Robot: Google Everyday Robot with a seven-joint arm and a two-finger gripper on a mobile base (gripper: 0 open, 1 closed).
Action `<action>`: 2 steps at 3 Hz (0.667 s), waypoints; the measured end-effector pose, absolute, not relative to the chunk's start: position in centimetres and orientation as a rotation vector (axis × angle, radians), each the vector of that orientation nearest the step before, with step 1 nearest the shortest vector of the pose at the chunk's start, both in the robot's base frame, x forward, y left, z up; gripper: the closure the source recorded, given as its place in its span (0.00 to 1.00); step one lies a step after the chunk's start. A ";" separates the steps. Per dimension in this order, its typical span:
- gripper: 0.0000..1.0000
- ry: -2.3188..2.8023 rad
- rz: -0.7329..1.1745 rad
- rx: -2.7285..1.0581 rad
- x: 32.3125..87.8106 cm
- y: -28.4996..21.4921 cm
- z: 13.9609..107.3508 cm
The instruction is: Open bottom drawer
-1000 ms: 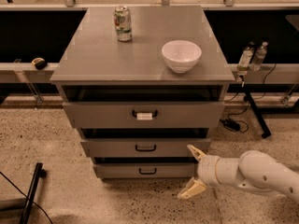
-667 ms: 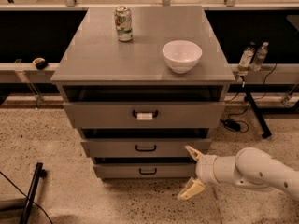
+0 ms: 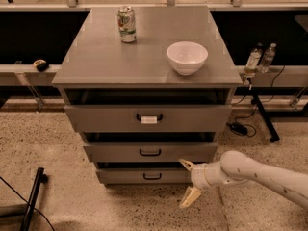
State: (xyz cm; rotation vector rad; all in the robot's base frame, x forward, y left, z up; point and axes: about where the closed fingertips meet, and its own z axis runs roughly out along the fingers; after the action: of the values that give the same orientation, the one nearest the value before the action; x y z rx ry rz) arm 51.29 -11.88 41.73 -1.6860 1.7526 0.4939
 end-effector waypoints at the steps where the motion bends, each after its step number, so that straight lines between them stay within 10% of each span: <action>1: 0.00 1.727 0.557 -1.797 51.9 -12.0 33.5; 2: 0.00 1.730 0.561 -1.791 51.9 -11.9 33.3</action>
Offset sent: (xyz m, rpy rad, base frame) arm 0.0043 -0.0010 -0.0672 -0.0293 0.0376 0.0874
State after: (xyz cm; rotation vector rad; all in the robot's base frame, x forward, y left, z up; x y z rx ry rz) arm 51.88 -11.89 33.28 -1.7910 1.7304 0.5612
